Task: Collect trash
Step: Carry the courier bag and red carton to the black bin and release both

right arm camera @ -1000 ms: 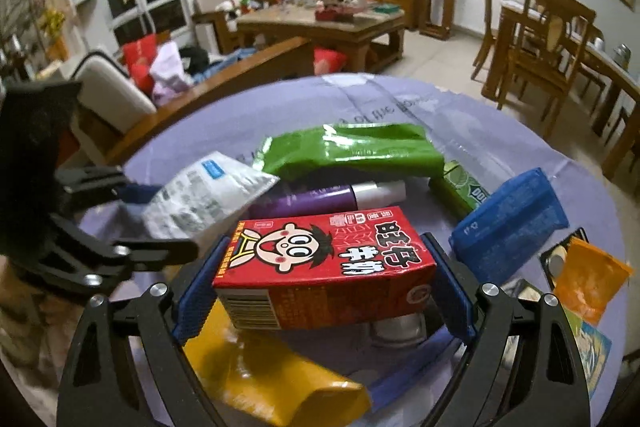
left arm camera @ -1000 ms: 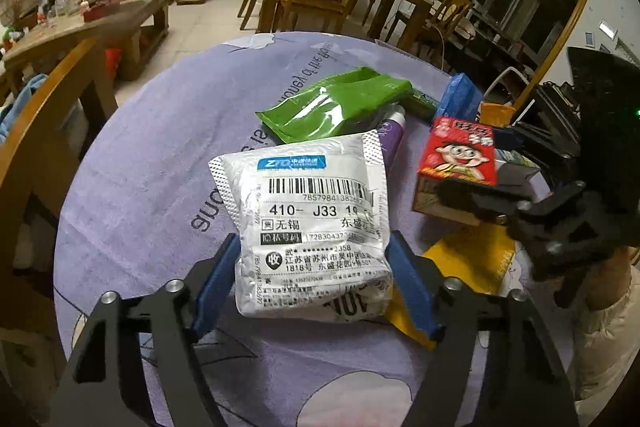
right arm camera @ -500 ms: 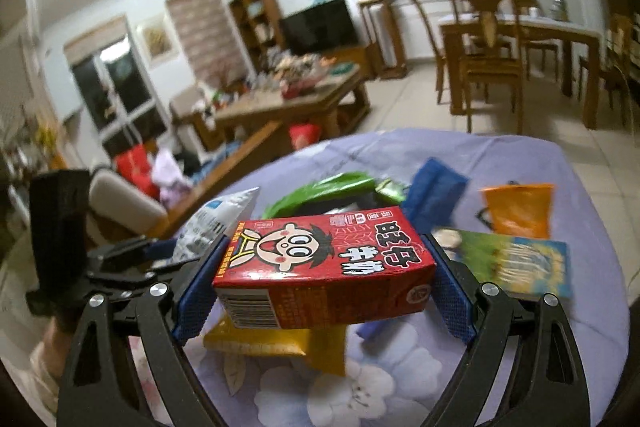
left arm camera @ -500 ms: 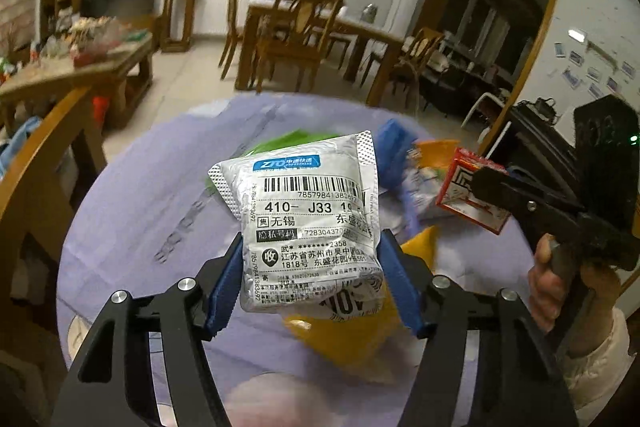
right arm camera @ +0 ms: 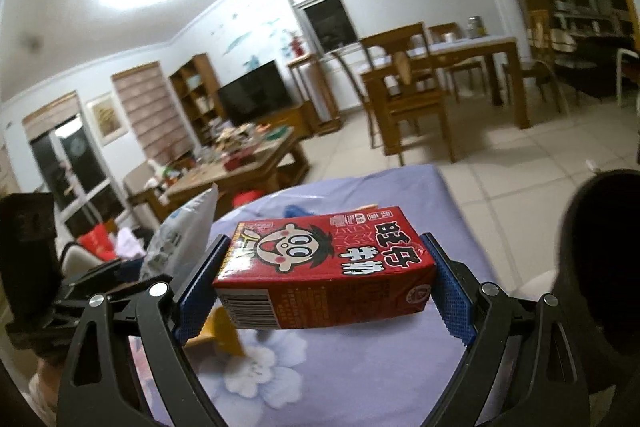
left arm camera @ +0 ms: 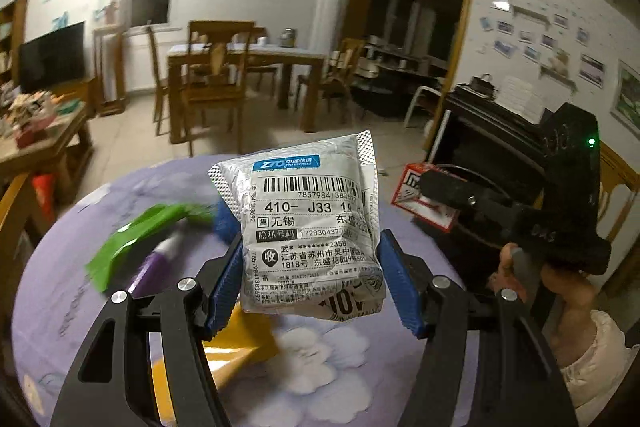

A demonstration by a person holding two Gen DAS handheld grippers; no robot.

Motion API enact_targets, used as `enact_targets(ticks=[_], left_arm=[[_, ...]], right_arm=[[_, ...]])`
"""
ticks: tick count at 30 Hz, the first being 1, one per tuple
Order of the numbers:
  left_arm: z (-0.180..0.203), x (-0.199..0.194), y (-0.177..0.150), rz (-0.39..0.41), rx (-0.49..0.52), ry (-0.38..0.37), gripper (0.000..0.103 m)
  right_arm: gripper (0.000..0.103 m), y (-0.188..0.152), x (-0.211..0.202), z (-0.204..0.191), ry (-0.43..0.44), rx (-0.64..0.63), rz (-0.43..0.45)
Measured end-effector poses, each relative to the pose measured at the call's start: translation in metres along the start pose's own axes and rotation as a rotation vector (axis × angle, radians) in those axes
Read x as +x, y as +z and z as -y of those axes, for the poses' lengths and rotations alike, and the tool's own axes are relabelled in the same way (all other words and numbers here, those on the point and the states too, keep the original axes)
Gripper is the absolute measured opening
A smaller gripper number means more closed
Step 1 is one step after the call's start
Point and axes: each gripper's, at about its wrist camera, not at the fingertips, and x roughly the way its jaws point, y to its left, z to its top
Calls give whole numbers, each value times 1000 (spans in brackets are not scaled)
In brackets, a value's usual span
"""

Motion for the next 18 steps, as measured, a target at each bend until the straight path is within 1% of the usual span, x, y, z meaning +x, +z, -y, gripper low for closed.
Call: enact_targets(ticks=[6,12,15,18], left_arm=[[28,21,5,9,17,-99,64],[59,51,12,3,25,-207,64],[74,66,14,-10,21,-266,64],[89,78,14,-23,19,-310,64]], right_arm=[[90,-1,-38,40,-82,59,75],[90,-10,-91,90,-194,147,213],[90,-18,-111,118,-241,201,252],[90,-27,-126,146,-278,245,270]])
